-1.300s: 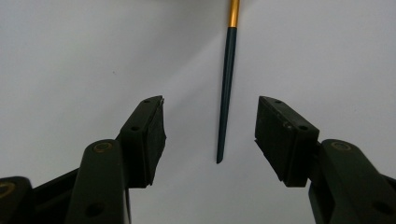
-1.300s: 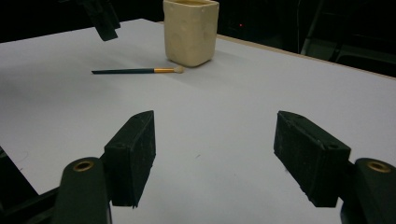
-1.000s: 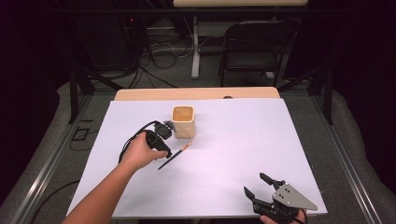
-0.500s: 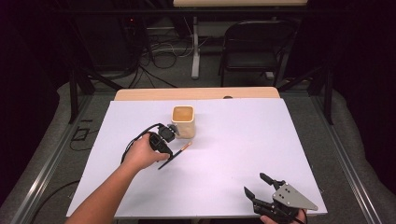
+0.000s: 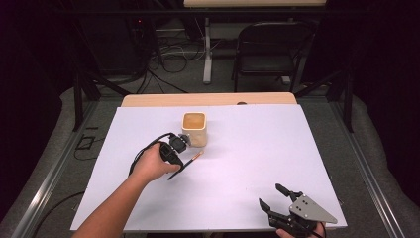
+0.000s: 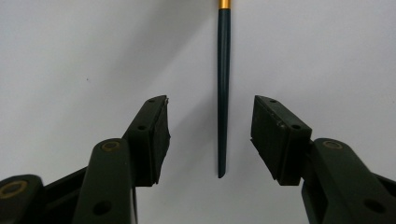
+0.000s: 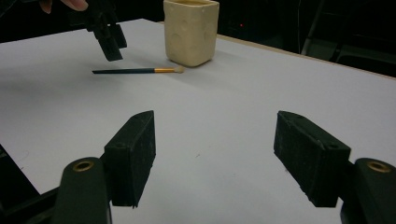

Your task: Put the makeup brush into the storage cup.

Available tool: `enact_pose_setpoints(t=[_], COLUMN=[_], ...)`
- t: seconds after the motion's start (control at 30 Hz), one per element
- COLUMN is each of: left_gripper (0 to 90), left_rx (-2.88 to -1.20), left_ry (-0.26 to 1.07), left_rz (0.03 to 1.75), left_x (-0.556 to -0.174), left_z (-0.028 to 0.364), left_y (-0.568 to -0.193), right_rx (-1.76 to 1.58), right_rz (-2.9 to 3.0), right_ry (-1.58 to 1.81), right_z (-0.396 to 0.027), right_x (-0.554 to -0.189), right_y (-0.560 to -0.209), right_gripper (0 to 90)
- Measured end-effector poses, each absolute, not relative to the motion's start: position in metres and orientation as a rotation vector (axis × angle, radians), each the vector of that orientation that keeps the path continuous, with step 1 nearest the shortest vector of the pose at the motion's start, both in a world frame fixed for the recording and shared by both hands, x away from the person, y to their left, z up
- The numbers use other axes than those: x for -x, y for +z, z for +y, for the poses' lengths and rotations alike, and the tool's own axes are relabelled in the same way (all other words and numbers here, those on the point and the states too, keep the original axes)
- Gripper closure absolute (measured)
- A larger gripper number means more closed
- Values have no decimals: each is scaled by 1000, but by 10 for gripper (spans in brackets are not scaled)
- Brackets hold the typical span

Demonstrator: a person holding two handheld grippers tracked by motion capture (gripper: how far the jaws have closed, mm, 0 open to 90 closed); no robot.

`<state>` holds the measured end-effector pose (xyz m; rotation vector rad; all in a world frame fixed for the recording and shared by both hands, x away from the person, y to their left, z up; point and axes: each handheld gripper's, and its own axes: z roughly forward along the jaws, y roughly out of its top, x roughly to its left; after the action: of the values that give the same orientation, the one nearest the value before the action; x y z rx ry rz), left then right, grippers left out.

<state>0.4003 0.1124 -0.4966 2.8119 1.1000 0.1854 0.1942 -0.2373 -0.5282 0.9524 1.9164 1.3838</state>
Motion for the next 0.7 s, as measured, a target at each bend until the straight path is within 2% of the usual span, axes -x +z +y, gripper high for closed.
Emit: enact_pose_setpoints(t=[0.37,0.7], left_gripper=[563,591], left_rx=[-2795,-2785], left_ry=[163,133], left_rz=[1127,1156], left_x=[-403,-408], left_z=[111,109], left_y=[-499,-503], right_rx=[-953,-955], right_rz=[1918,1924], right_ry=[1385,1385], right_z=[-237,-238], right_x=[-194,-194], right_y=[-528,-528], right_gripper=[292,292])
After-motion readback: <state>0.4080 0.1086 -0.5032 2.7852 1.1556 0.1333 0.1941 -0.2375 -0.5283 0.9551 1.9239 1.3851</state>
